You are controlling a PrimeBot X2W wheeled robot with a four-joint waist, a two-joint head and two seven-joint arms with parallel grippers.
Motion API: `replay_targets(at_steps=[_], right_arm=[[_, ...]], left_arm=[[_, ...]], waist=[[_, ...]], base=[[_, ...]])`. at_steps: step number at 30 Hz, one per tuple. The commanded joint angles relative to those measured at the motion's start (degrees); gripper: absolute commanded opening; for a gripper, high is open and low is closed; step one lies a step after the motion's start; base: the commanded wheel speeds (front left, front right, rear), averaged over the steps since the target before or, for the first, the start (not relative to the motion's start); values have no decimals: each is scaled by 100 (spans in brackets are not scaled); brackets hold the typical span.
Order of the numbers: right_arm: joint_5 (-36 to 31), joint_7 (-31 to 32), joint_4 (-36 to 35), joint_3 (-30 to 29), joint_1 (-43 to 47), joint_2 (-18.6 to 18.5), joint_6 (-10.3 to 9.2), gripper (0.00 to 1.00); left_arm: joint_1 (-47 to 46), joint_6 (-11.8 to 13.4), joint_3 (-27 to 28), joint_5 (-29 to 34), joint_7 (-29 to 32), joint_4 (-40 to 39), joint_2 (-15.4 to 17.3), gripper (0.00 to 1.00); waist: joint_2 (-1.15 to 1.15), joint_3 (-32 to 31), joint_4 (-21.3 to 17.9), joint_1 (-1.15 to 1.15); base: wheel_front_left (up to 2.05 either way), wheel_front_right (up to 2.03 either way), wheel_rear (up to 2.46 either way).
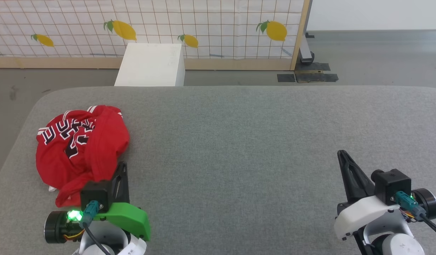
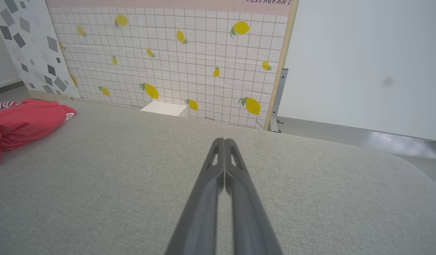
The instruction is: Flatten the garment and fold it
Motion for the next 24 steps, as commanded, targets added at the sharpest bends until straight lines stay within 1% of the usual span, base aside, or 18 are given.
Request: replay_targets(at_steps=[1,20,21,24], right_arm=[[-37,1,-34,8,84,5,-9,0],[-37,1,-34,8,84,5,-9,0],[4,-1,1,0,0,0,1,100],[8,-4,6,-5,2,0,1,100]], left_arm=[[37,-6,21,74,7,-15,-24,0],[37,-6,21,74,7,-15,-24,0],[0,0,-3,-4,-2,1,0,100],[1,2,-17,-30,-5,3,0,100]], waist=[[0,0,0,0],[0,0,0,0],[0,0,0,0],[0,0,0,0]], base=[[0,0,0],[0,0,0],[0,0,0],[0,0,0]])
